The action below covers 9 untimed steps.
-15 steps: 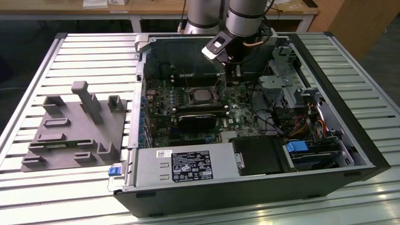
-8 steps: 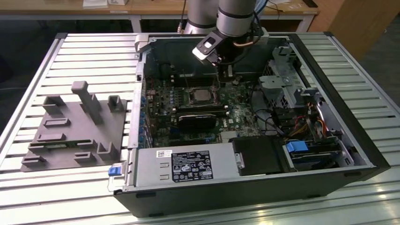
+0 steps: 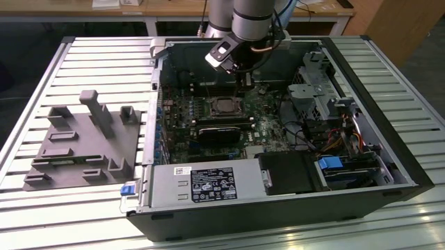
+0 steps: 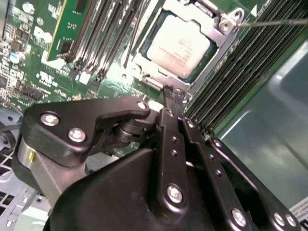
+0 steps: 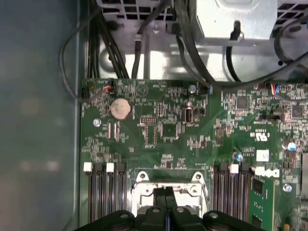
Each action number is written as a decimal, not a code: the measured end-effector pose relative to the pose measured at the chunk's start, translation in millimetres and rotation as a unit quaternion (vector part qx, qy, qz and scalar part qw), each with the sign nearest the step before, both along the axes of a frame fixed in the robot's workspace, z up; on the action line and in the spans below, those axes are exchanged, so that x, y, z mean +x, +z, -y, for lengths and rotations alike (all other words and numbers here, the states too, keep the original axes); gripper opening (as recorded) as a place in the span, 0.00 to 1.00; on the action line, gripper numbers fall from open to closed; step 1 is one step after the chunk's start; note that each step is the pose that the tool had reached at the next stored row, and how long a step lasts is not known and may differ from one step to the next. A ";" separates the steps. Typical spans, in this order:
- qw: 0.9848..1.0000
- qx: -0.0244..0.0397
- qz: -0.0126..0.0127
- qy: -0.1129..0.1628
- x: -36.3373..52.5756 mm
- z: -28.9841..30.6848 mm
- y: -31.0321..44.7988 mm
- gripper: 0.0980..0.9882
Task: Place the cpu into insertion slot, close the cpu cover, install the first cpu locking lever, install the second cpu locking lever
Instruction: 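Close the cpu cover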
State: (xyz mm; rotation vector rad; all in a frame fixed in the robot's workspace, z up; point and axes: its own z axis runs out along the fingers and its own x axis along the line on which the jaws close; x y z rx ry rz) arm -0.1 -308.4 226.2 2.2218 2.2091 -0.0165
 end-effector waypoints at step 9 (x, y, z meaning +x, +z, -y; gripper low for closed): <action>1.000 0.007 0.005 0.000 -8.6 0.2 -0.2 0.00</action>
